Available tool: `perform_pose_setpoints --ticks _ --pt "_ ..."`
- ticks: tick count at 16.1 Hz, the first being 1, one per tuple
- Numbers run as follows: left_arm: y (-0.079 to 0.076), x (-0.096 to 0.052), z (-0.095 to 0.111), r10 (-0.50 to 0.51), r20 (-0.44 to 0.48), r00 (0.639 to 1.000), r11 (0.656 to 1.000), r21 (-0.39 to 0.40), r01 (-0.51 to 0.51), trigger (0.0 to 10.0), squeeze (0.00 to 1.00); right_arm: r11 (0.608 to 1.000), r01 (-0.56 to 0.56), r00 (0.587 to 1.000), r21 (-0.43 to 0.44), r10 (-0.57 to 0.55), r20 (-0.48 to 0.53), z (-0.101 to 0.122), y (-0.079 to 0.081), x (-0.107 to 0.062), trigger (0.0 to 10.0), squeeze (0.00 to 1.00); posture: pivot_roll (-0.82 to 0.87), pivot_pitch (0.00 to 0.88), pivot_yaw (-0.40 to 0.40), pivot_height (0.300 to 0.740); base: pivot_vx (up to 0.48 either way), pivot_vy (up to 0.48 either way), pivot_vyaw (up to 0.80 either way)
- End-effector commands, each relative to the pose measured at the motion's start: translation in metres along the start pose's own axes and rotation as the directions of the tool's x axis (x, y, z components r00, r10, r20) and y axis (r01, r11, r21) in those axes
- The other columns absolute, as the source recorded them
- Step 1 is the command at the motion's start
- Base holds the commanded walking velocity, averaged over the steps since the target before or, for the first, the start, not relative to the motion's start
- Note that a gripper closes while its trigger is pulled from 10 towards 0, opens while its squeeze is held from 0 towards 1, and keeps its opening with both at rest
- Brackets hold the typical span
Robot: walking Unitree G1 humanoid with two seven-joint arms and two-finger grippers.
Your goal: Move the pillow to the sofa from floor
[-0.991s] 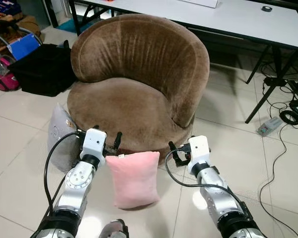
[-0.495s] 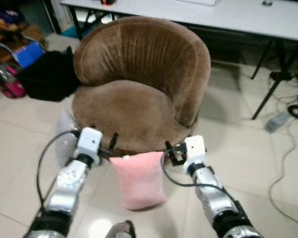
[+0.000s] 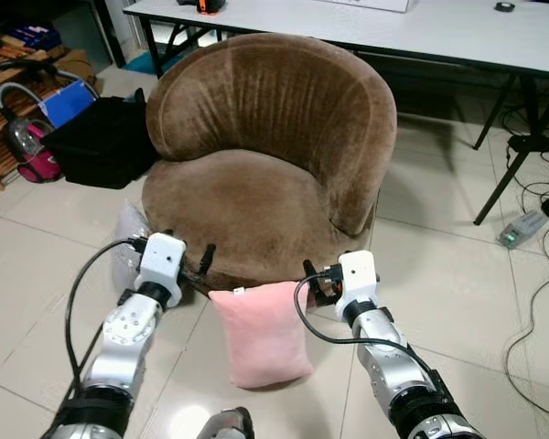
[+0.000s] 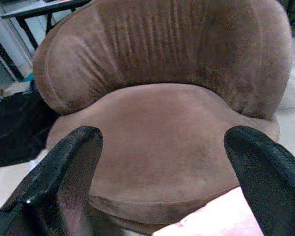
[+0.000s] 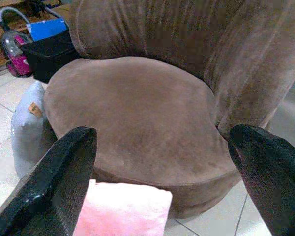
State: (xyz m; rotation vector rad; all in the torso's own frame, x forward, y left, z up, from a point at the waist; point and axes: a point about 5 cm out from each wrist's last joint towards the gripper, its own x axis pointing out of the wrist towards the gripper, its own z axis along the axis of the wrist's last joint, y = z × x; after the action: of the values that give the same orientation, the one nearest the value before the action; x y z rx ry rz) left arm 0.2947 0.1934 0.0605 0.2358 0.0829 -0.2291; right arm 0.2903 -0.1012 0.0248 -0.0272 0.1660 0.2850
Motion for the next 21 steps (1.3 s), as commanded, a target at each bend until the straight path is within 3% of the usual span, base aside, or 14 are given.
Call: perform_pose_setpoints --ticks 1,3,8,21 --pt "-0.0055 -0.0007 -0.0023 0.004 -0.005 1.0 1.0 -0.009 -0.004 10.0 0.0 1.0 -0.002 1.0 -0.016 0.003 0.022 0.0056 -0.0047 0.0026 10.0 0.13 0.08 0.061 0.005 0.74 0.0 0.0 0.0" --pt "-0.0127 0.0002 -0.0039 0.005 -0.007 1.0 0.999 -0.032 -0.005 10.0 0.0 0.999 -0.01 1.0 -0.033 0.01 0.024 0.0072 -0.008 0.0025 10.0 0.13 0.08 0.068 -0.005 0.74 0.0 0.0 0.0" --pt "-0.0111 0.0013 -0.0035 0.018 -0.009 1.0 0.999 -0.041 -0.018 10.0 0.0 0.999 -0.023 1.0 -0.041 0.023 -0.001 0.003 -0.0064 0.0009 10.0 0.16 0.08 0.073 -0.003 0.731 0.0 0.0 0.1" --pt "-0.0151 0.0013 -0.009 0.035 -0.037 0.999 0.997 -0.069 -0.037 10.0 0.0 0.998 -0.037 0.999 -0.056 0.035 -0.026 -0.002 -0.0079 -0.0021 10.0 0.2 0.06 0.086 -0.013 0.607 0.0 0.0 0.0"
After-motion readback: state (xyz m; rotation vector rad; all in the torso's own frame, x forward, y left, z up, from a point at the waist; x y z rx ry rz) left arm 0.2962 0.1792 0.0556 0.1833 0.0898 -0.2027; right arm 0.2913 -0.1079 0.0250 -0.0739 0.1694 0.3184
